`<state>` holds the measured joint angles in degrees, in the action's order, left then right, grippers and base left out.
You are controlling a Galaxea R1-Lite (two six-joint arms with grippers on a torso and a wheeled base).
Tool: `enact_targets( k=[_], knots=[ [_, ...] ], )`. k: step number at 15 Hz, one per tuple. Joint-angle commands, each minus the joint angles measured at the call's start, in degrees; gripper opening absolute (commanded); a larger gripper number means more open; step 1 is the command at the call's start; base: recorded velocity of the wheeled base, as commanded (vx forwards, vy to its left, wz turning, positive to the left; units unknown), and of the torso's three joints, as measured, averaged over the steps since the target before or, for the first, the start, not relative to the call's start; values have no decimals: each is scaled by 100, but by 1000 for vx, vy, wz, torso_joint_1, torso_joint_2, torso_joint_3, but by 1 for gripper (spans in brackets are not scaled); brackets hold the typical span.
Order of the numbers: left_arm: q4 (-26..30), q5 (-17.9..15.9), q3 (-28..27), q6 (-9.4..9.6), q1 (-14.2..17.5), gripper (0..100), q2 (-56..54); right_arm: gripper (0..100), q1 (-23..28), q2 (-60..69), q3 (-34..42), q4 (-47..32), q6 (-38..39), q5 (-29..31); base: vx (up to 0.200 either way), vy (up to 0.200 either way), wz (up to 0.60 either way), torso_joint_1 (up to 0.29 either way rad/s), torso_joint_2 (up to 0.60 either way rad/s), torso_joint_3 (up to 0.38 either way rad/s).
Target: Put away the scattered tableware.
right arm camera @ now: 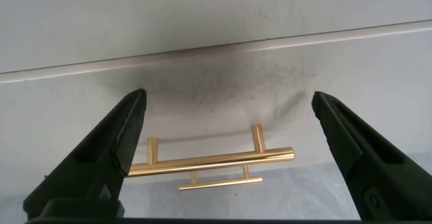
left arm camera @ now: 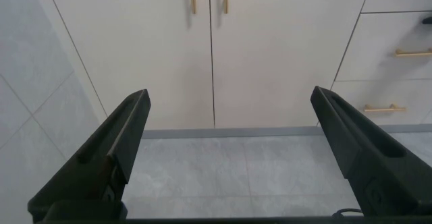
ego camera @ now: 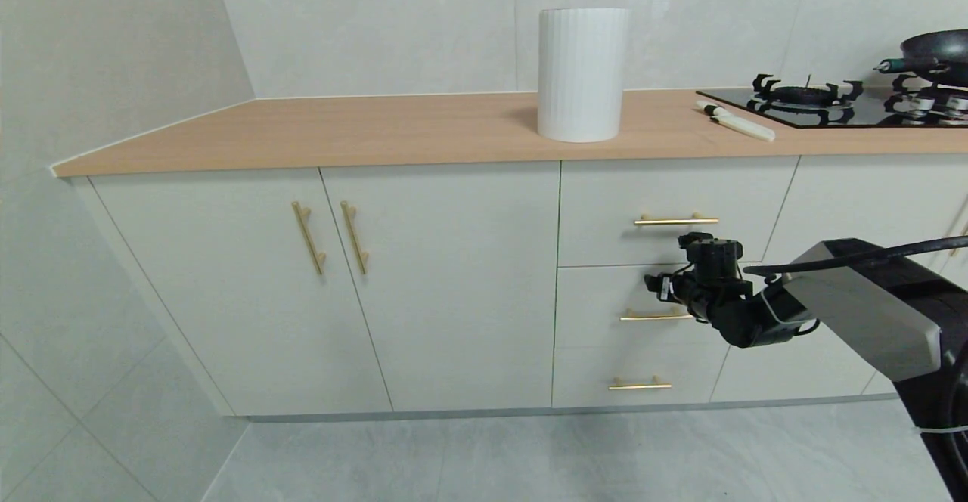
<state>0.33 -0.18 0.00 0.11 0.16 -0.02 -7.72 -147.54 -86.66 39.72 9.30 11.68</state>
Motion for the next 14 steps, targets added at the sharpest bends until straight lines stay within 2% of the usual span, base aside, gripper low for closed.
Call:
enact_targets(
  k=[1,3,5,6,7,9,10,11,12,14],
  knots=[
    [2,1,0,-2,2,100,2,100,51,94,97,10,1,10,0,0,0,0,0,0],
    [2,1,0,-2,2,100,2,100,60,727,765,45,28,1,0,0,0,0,0,0],
    [2,1,0,-2,2,100,2,100,33,1922,2039,581,19,1,0,0,0,0,0,0],
    [2,1,0,-2,2,100,2,100,25,2256,2382,801,10,1,0,0,0,0,0,0],
    [2,1,0,-2,2,100,2,100,7,3293,3331,1231,-60,27,0,0,0,0,0,0],
    [2,1,0,7,2,100,2,100,-98,4568,4158,1275,-165,124,0,0,0,0,0,0],
    [2,1,0,-2,2,100,2,100,-230,5763,4817,1275,-236,317,0,0,0,0,0,0],
    [2,1,0,-2,2,100,2,100,-265,6361,5186,1258,-324,414,0,0,0,0,0,0],
    [2,9,0,-2,2,100,2,100,-318,7222,5845,1258,-623,555,0,0,0,0,0,0],
    [2,1,0,-2,2,100,2,100,-265,8822,6988,1249,-1686,616,0,0,0,0,0,0]
  ],
)
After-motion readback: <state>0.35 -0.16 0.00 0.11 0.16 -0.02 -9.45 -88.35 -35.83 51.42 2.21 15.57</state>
